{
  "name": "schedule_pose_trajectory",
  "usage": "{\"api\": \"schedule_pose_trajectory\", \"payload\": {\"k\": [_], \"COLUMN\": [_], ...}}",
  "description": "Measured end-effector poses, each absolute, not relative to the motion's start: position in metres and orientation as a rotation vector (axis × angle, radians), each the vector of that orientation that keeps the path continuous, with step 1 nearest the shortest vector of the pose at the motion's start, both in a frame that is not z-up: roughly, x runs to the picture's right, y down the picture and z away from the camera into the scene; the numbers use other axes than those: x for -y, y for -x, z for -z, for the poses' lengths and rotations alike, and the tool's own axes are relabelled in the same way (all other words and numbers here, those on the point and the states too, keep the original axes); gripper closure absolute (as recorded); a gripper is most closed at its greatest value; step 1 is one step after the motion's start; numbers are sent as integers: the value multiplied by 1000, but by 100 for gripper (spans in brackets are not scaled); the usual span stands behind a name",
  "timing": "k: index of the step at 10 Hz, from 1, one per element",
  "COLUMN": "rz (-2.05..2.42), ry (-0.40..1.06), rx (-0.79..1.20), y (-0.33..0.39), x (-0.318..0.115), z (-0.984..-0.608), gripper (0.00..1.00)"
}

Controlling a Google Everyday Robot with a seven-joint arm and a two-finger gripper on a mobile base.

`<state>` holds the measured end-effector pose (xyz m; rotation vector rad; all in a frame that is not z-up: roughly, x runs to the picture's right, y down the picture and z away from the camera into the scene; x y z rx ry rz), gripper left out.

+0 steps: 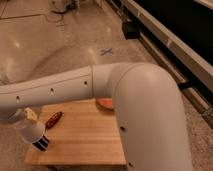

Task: Place the ceramic cup over the eraser

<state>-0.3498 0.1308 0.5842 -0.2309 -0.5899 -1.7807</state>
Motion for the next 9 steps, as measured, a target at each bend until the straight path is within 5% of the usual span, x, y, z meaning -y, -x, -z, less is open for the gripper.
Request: {"api": "schedule_pose_trajectory", "payload": {"k": [9], "rz": [1801], "ry": [295], "rx": [588], "y": [365], "x": [-144], "z": [-625], "gripper": [86]}}
